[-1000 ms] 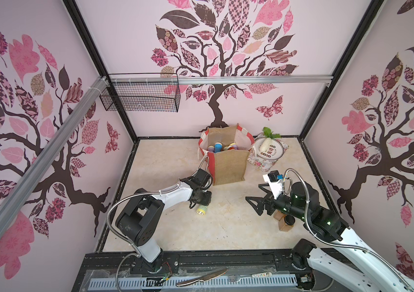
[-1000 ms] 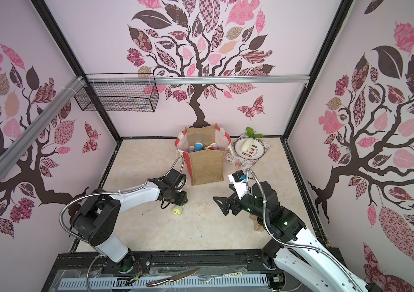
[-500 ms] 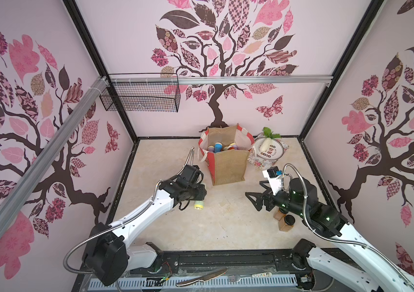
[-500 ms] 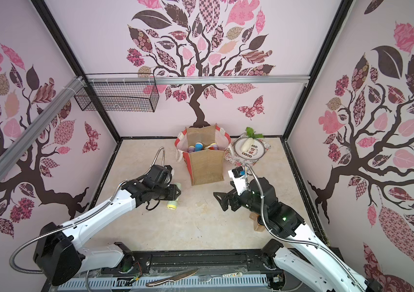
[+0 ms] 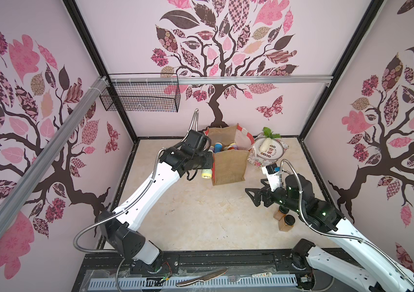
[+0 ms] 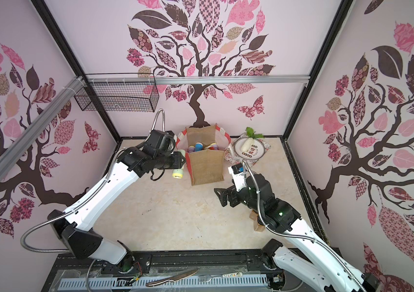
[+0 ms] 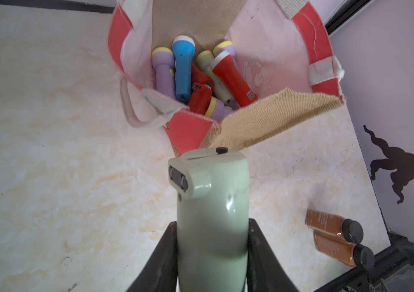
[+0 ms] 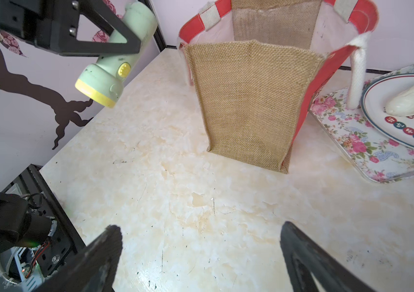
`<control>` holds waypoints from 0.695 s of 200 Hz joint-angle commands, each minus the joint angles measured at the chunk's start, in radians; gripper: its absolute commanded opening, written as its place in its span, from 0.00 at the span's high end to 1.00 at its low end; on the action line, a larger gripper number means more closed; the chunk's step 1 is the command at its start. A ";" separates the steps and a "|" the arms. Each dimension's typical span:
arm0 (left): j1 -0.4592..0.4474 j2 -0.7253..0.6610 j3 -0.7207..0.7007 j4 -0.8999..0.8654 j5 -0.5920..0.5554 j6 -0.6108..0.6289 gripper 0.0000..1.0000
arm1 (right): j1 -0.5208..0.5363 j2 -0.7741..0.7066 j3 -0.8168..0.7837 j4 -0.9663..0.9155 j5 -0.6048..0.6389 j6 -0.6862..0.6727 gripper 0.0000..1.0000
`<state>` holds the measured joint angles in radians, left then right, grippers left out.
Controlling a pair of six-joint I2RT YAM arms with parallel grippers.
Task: Put the flashlights into the tote bags
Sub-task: Pick up the flashlight from the center of the board, then place the flashlight in the canvas bag.
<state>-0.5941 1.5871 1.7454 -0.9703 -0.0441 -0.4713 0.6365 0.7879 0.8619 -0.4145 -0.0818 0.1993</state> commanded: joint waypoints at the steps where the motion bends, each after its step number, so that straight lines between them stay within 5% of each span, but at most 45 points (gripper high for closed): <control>1: 0.026 0.071 0.166 -0.026 -0.023 0.001 0.94 | -0.011 -0.009 0.056 -0.023 -0.008 0.023 0.00; 60: 0.058 0.284 0.487 -0.013 0.033 -0.014 0.94 | -0.014 0.001 0.060 0.000 -0.032 0.023 0.00; 139: 0.114 0.528 0.703 0.069 0.015 -0.059 0.94 | -0.016 0.016 0.079 -0.009 -0.036 0.017 0.00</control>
<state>-0.4961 2.0701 2.3505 -0.9554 -0.0147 -0.5117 0.6250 0.8032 0.8837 -0.4236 -0.1093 0.2218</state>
